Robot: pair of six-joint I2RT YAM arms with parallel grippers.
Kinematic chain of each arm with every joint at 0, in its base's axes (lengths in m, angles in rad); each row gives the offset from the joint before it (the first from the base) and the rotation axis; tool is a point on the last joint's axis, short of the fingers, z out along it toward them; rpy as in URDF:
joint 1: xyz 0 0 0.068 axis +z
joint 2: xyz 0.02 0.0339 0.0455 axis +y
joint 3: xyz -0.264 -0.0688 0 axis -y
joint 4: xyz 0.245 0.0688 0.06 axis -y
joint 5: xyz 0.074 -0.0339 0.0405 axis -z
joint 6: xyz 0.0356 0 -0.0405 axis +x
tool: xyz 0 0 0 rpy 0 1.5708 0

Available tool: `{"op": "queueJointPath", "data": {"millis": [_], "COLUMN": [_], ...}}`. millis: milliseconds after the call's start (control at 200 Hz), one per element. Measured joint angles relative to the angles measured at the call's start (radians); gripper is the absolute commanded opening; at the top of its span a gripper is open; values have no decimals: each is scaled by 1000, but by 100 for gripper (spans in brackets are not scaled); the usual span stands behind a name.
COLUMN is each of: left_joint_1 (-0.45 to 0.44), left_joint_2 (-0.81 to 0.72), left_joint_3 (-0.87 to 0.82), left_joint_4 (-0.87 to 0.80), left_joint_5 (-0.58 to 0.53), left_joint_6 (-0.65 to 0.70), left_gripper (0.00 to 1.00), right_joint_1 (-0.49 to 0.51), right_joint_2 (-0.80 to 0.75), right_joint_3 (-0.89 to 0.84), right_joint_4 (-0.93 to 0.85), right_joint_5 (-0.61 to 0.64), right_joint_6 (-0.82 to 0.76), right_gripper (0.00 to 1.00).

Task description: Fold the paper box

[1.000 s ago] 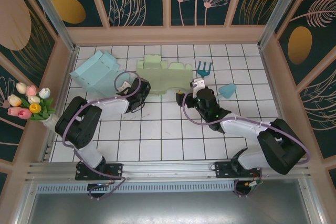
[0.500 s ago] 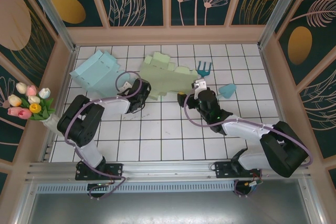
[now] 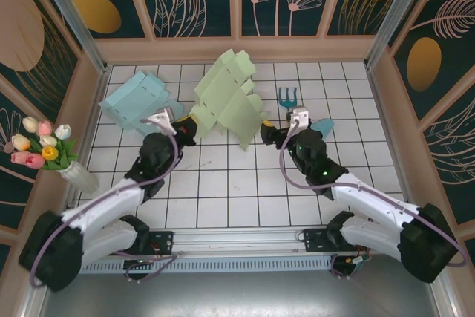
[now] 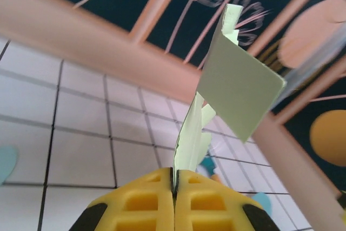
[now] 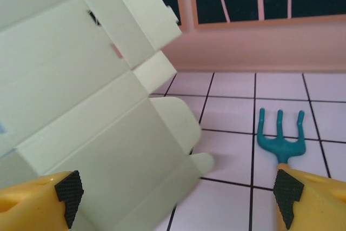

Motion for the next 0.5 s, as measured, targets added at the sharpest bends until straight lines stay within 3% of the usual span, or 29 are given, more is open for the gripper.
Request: {"op": "queueJointPath", "data": {"millis": [185,380,500], "left_joint_1": [0,0,0], "left_joint_2": [-251,-396,-422], "left_joint_3": [-127,-179,-185], "left_joint_4": [12,1,1], "left_joint_5": [127,224,254], "left_joint_6": [109,170,188], "left_gripper": [0,0,0], "right_joint_1": [-22,-30,-34], "right_joint_2": [-63,-122,-140], "right_joint_3": [-5,-21,-23], "right_joint_4": [-3,28,40], "right_joint_5": [-8,-103,-150], "right_joint_6": [-36,-98,-126], "right_gripper": [74,72,66]}}
